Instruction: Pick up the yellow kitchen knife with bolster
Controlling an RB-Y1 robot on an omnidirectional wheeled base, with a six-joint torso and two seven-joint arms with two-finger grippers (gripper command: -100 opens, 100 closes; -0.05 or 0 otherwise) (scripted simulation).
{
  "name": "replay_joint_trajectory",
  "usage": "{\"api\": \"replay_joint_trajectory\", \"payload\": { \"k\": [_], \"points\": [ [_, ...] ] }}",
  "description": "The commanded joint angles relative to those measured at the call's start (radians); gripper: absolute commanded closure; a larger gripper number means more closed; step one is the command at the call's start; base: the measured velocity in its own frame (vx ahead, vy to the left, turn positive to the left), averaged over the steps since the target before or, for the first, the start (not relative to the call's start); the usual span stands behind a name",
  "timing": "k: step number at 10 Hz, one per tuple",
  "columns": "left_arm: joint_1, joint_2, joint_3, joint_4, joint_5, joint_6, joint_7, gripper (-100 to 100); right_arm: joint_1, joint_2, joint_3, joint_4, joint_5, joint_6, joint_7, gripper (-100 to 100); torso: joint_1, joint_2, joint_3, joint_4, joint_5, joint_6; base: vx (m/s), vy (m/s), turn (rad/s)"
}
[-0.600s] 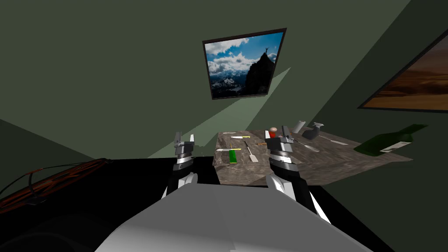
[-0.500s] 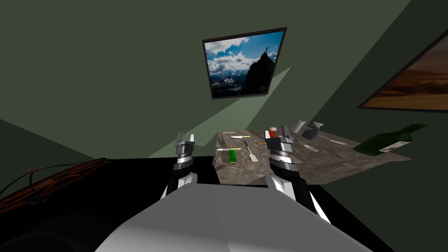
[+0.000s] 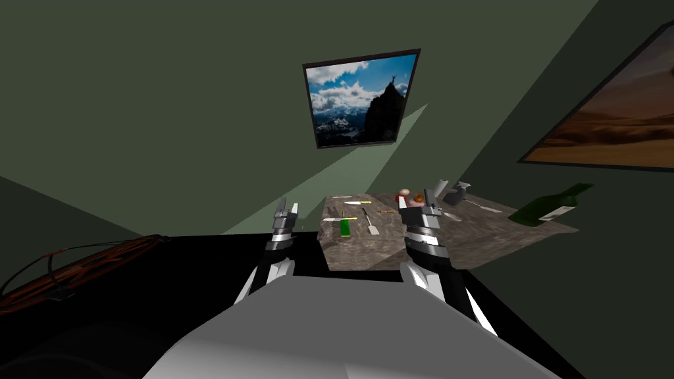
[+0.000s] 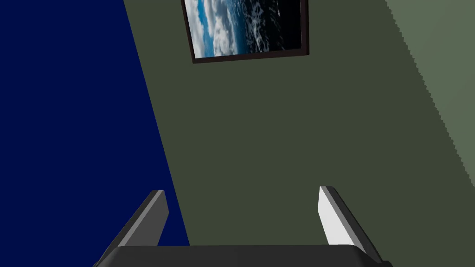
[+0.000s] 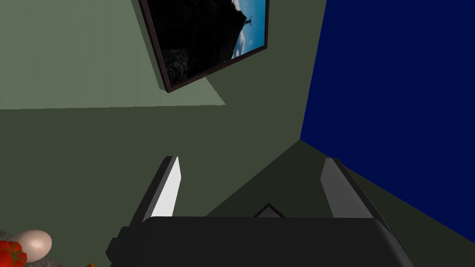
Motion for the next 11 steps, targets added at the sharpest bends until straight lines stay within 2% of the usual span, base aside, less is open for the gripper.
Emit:
{"api": "replay_joint_trajectory", "payload": {
  "k": [1, 3, 4, 7, 8, 10, 11],
  "points": [
    [-0.037, 0.032, 0.002, 0.031, -0.003, 0.043, -0.010, -100, 0.000, 0.000, 0.000, 0.000, 0.000, 0.000, 0.000, 0, 0.000, 0.000, 0.000, 0.000, 0.000, 0.000, -0.115, -0.105, -0.011],
    [-0.086, 0.062, 0.005, 0.083, -0.005, 0.092, -0.021, -100, 0.000, 0.000, 0.000, 0.000, 0.000, 0.000, 0.000, 0, 0.000, 0.000, 0.000, 0.000, 0.000, 0.000, -0.120, -0.120, -0.011],
    [-0.086, 0.062, 0.005, 0.083, -0.005, 0.093, -0.021, -100, 0.000, 0.000, 0.000, 0.000, 0.000, 0.000, 0.000, 0, -0.002, 0.000, 0.000, 0.000, 0.000, 0.000, -0.079, -0.089, 0.001],
    [-0.170, 0.089, 0.009, 0.172, -0.005, 0.177, -0.036, -100, 0.000, 0.000, 0.000, 0.000, 0.000, 0.000, 0.000, 0, -0.001, -0.004, -0.002, -0.001, 0.000, 0.000, -0.068, -0.118, -0.005],
    [-0.175, 0.089, 0.009, 0.179, -0.005, 0.182, -0.036, -100, 0.000, 0.000, 0.000, 0.000, 0.000, 0.000, 0.000, 0, -0.003, -0.003, -0.002, -0.001, -0.001, 0.000, -0.063, -0.093, 0.003],
    [-0.242, 0.101, 0.011, 0.245, -0.001, 0.248, -0.046, -100, 0.000, 0.000, 0.000, 0.000, 0.000, 0.000, 0.000, 0, 0.001, -0.003, -0.002, -0.001, 0.000, 0.000, -0.081, -0.099, 0.002],
    [-0.242, 0.101, 0.011, 0.255, -0.001, 0.251, -0.046, -100, 0.000, 0.000, 0.000, 0.000, 0.000, 0.000, 0.000, 0, 0.000, -0.003, -0.002, -0.001, 0.000, 0.000, -0.057, -0.089, 0.005]
  ]
}}
